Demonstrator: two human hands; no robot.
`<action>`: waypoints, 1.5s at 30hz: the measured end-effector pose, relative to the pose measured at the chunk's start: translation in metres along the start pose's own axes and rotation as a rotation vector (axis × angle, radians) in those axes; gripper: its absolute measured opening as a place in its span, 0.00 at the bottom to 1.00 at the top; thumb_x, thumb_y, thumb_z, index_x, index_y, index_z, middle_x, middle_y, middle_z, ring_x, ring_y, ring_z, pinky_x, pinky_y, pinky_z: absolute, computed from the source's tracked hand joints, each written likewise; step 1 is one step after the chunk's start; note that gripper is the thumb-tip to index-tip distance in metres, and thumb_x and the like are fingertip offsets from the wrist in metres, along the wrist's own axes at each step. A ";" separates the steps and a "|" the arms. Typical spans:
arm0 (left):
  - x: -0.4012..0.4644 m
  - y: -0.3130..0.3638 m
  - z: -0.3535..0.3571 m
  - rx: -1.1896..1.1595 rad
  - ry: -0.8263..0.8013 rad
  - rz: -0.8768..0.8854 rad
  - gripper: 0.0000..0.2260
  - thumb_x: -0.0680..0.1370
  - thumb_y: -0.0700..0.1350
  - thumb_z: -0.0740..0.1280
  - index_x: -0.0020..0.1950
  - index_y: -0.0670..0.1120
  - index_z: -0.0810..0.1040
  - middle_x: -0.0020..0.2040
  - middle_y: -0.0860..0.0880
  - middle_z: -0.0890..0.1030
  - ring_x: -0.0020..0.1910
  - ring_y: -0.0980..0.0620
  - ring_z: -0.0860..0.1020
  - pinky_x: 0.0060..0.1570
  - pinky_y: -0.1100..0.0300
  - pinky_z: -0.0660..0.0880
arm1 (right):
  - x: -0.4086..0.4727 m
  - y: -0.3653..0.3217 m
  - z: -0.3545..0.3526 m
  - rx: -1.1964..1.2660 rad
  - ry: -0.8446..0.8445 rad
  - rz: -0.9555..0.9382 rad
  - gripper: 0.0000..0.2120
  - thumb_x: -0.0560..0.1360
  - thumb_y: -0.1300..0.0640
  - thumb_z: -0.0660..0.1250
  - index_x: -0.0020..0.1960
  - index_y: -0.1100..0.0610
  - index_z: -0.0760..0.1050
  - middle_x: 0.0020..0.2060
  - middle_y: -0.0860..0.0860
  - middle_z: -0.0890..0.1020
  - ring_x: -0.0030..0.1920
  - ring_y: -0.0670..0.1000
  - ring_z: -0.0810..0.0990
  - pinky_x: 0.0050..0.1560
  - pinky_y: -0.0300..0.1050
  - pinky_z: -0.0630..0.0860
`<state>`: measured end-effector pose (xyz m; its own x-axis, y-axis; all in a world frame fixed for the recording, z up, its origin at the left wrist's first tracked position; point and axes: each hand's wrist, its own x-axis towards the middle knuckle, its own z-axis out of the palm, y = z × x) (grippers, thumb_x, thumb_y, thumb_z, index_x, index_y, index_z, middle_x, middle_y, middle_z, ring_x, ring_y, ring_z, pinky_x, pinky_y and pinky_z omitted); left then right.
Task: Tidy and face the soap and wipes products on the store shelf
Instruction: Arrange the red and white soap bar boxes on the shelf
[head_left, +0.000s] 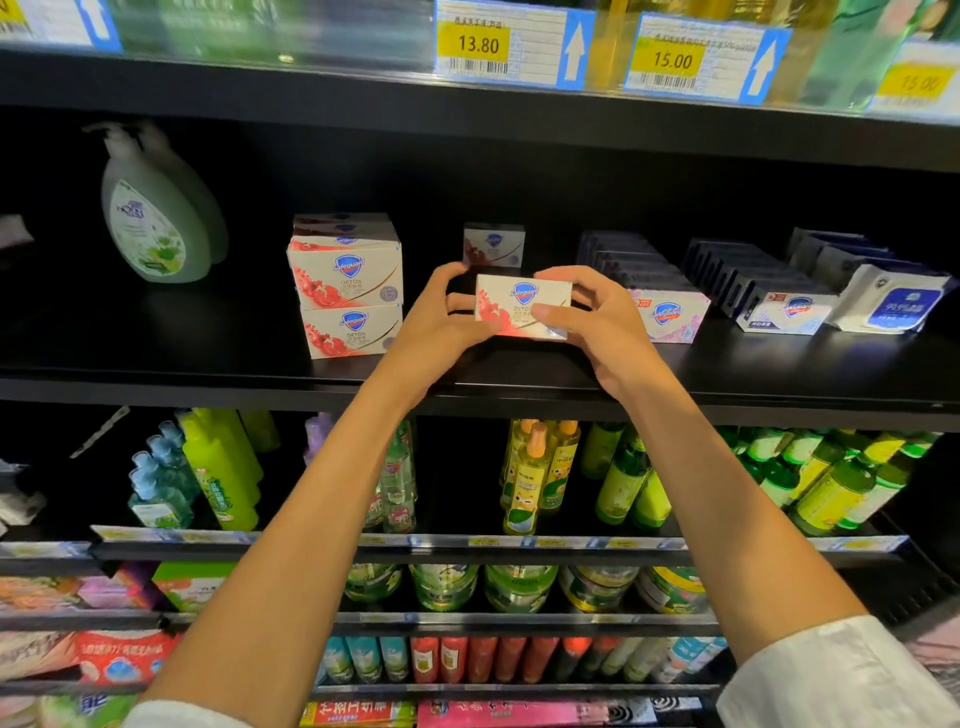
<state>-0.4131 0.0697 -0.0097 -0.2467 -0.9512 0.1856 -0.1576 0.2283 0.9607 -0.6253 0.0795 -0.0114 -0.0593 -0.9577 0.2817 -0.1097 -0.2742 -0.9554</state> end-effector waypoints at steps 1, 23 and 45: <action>-0.004 0.000 0.001 0.155 0.021 0.035 0.36 0.79 0.42 0.74 0.82 0.50 0.58 0.66 0.46 0.80 0.65 0.49 0.80 0.68 0.48 0.77 | 0.000 0.001 -0.001 -0.002 0.010 -0.004 0.18 0.75 0.64 0.77 0.63 0.54 0.81 0.57 0.49 0.87 0.60 0.49 0.85 0.60 0.58 0.84; -0.050 -0.028 -0.037 0.936 -0.159 0.248 0.27 0.81 0.62 0.67 0.77 0.53 0.74 0.79 0.53 0.71 0.78 0.52 0.68 0.77 0.51 0.64 | 0.077 0.018 0.057 -0.515 -0.140 -0.084 0.22 0.75 0.57 0.78 0.67 0.53 0.78 0.59 0.52 0.83 0.59 0.48 0.82 0.51 0.39 0.82; -0.007 -0.014 -0.018 0.916 -0.471 0.137 0.41 0.75 0.70 0.69 0.84 0.58 0.59 0.84 0.60 0.54 0.83 0.57 0.52 0.82 0.50 0.56 | 0.184 0.044 0.032 -0.369 0.155 0.053 0.32 0.75 0.62 0.77 0.76 0.55 0.69 0.70 0.54 0.77 0.70 0.54 0.76 0.71 0.54 0.75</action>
<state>-0.3918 0.0691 -0.0204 -0.6347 -0.7727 -0.0074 -0.7178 0.5860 0.3759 -0.6093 -0.1119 -0.0047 -0.2203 -0.9372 0.2703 -0.4498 -0.1483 -0.8807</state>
